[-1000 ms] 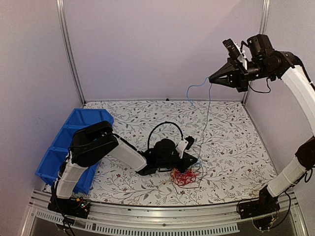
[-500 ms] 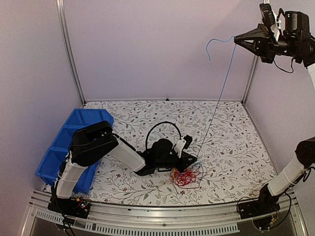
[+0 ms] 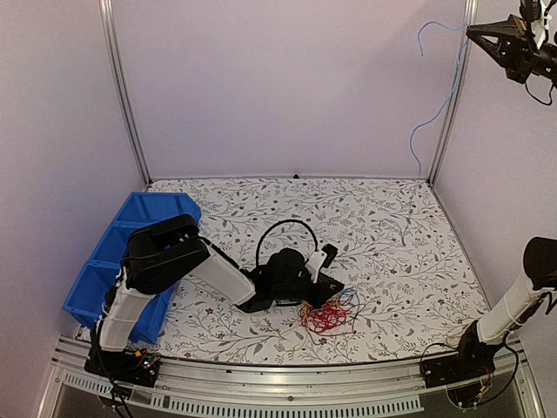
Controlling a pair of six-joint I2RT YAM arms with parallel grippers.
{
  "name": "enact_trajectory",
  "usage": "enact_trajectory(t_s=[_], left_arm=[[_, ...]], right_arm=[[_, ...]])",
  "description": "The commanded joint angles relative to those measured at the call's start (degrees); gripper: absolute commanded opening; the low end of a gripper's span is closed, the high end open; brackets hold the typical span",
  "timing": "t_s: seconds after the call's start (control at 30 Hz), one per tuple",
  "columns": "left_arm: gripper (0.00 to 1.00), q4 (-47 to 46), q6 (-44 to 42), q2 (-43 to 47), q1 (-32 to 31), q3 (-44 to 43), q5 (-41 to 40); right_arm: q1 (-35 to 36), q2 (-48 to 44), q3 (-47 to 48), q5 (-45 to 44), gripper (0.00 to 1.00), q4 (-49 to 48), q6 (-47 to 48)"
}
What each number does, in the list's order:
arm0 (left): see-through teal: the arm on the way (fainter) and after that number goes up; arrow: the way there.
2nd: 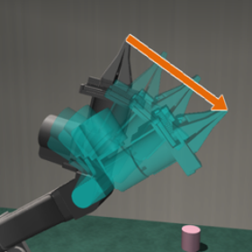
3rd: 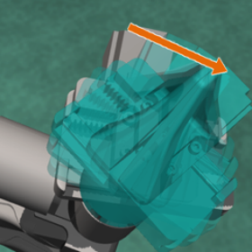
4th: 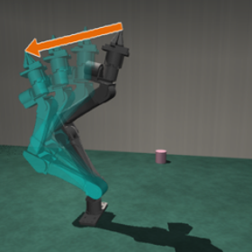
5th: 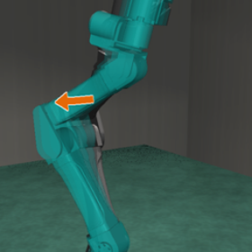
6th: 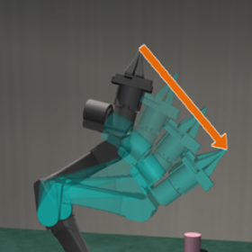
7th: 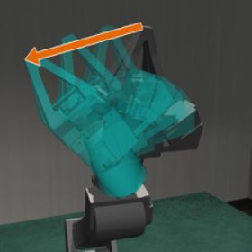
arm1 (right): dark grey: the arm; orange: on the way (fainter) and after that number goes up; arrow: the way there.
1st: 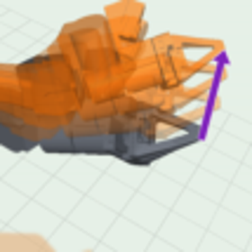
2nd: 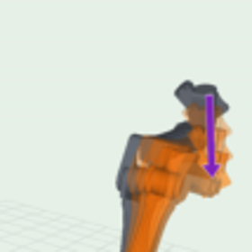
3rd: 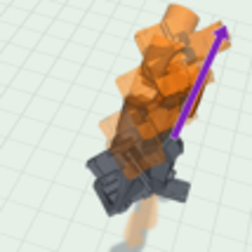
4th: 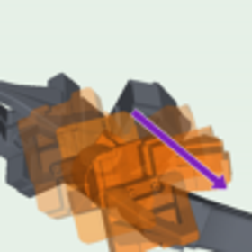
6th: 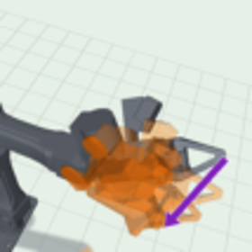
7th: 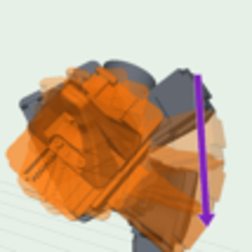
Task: Untangle the cables
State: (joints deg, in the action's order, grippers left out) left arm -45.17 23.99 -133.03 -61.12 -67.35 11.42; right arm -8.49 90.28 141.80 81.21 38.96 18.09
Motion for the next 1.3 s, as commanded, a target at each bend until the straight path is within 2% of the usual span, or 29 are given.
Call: enact_trajectory(t_s=[0.0, 0.13, 0.23, 0.37, 0.53, 0.67, 0.8, 0.97, 1.1, 1.27], left_arm=[[0.00, 4.74, -0.20, -0.12, 0.73, 1.26, 0.09], [0.00, 5.42, -0.89, 0.97, 0.81, 0.95, -0.67], [0.08, 4.87, -1.39, 3.90, 0.80, 1.86, -2.04], [0.22, 10.12, 0.82, 9.53, 0.86, -0.01, -4.15], [0.38, 12.52, -1.30, 17.12, -0.12, -0.76, -7.99], [0.44, 14.67, -3.18, 21.95, -0.14, -1.33, -11.21], [0.49, 14.95, -6.31, 26.75, -0.14, -1.65, -14.46], [0.56, 16.36, -7.31, 30.34, 0.17, -3.91, -15.46], [0.59, 20.54, -4.80, 30.51, 0.98, -7.23, -16.37], [0.58, 24.46, -2.18, 27.45, 3.63, -12.00, -9.43]], right_arm=[[-3.88, -0.48, -6.17, 9.93, 0.00, -26.85, -25.56], [-3.92, -3.30, -20.97, 7.67, 0.00, -31.79, -27.87], [-3.99, -5.09, -30.00, 5.33, 0.00, -31.18, -24.79], [-3.91, -7.81, -37.22, 0.75, 0.00, -23.89, -16.93], [-2.46, -10.65, -45.04, -8.15, 0.00, -11.07, -0.14], [0.78, -13.37, -54.55, -13.78, 0.00, -7.08, 7.93], [5.20, -15.46, -62.23, -17.17, 0.00, -6.53, 11.32], [11.64, -17.05, -69.58, -20.90, 0.00, -8.81, 11.90], [15.03, -17.58, -72.54, -20.97, 0.00, -10.11, 11.59], [17.35, -17.56, -72.02, -21.40, 0.00, -7.55, 12.99]])
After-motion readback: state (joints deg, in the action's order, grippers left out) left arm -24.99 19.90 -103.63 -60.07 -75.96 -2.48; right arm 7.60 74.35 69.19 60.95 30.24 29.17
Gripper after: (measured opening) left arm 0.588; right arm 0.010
